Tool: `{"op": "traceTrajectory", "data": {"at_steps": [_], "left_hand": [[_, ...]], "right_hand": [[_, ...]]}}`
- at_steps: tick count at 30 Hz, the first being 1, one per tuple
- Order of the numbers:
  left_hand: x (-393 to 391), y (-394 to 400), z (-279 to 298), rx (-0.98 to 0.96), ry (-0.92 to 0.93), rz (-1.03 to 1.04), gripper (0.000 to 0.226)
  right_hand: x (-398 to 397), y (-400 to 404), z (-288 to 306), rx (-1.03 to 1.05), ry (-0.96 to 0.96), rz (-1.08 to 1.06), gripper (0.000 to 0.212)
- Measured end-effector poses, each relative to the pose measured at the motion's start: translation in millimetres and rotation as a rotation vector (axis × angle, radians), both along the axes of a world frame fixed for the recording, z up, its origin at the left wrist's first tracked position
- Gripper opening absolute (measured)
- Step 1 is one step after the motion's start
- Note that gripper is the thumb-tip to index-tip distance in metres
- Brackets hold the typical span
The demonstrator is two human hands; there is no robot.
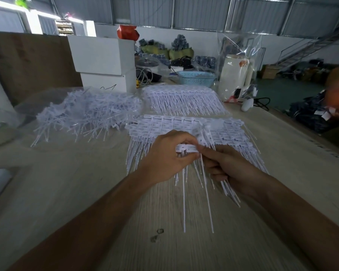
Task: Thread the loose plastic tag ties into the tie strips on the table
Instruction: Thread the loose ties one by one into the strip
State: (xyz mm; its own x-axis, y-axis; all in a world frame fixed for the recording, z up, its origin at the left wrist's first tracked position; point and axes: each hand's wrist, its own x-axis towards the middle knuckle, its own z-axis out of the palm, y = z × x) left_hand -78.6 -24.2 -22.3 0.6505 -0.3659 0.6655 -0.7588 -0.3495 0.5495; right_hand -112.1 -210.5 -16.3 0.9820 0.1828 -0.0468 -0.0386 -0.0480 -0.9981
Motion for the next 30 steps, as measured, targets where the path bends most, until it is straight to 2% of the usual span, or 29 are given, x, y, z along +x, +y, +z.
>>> {"op": "traceTrajectory", "data": {"at_steps": [4, 7, 9, 14, 20, 25, 30], "left_hand": [[5, 2, 0, 0.021, 0.035, -0.03, 0.027], [10, 4, -5, 0.067, 0.014, 0.044, 0.033], [13, 7, -7, 0.097, -0.051, 0.09, 0.029], [15, 10, -4, 0.107, -0.098, 0.105, 0.023], [16, 8, -6, 0.038, 0.116, 0.064, 0.013], [14, 7, -5, -0.001, 0.17, 0.033, 0.022], [14, 7, -6, -0.047, 0.254, 0.015, 0.014]], "right_hand": [[5, -4, 2, 0.035, -0.024, -0.1, 0.027], [9, -9, 0, 0.056, -0.012, -0.179, 0.028], [9, -10, 0, 0.049, -0.02, -0.202, 0.03], [4, -7, 0, -0.075, -0.138, -0.186, 0.029], [1, -4, 3, -0.153, -0.229, -0.193, 0.029], [1, -5, 2, -0.148, -0.225, -0.184, 0.029], [0, -4, 2, -0.154, -0.223, -0.186, 0.029]]}}
